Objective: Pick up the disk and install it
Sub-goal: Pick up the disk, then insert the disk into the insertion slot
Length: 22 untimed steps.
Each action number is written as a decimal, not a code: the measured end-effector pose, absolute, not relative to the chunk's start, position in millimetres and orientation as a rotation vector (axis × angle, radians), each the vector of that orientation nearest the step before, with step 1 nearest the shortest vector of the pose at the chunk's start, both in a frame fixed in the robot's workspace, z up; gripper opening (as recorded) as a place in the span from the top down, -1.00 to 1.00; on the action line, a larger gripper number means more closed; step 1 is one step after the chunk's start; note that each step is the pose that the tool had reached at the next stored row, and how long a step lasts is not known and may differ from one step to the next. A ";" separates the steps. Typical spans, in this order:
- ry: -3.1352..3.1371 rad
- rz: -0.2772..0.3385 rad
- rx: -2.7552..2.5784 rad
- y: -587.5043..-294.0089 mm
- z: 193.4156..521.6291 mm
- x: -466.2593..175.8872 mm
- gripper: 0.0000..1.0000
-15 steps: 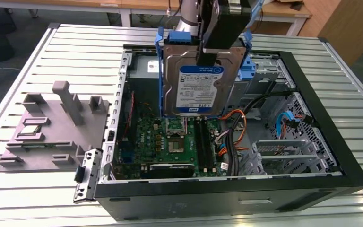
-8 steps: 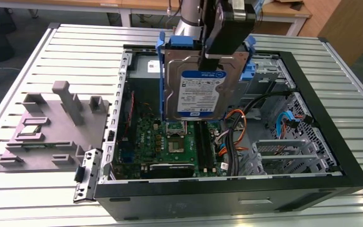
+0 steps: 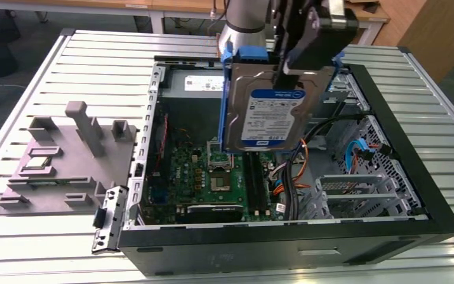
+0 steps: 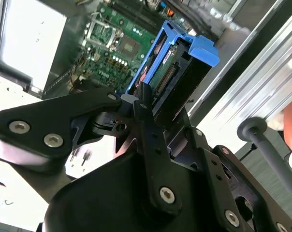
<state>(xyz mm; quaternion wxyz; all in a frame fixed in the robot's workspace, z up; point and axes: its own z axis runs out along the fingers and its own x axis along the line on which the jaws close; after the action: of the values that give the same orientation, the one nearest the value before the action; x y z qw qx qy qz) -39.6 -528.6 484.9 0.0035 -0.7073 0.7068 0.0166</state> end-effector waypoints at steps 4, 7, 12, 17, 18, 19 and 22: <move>2.216 0.054 -2.217 -528.6 484.6 -21.4 0.30; 2.216 0.054 -2.218 -528.6 484.5 -7.9 0.30; 2.217 0.055 -2.218 -529.1 484.1 9.4 0.30; 2.217 0.055 -2.218 -537.3 483.7 15.2 0.30; 2.217 0.055 -2.218 -539.3 483.7 16.0 0.30; 2.217 0.056 -2.218 -541.4 483.6 16.7 0.30; 2.217 0.055 -2.218 -547.7 483.5 18.5 0.30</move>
<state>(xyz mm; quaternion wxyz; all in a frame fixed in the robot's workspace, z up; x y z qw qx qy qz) 18.5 -547.7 483.5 0.0025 -0.7072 0.7068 0.0177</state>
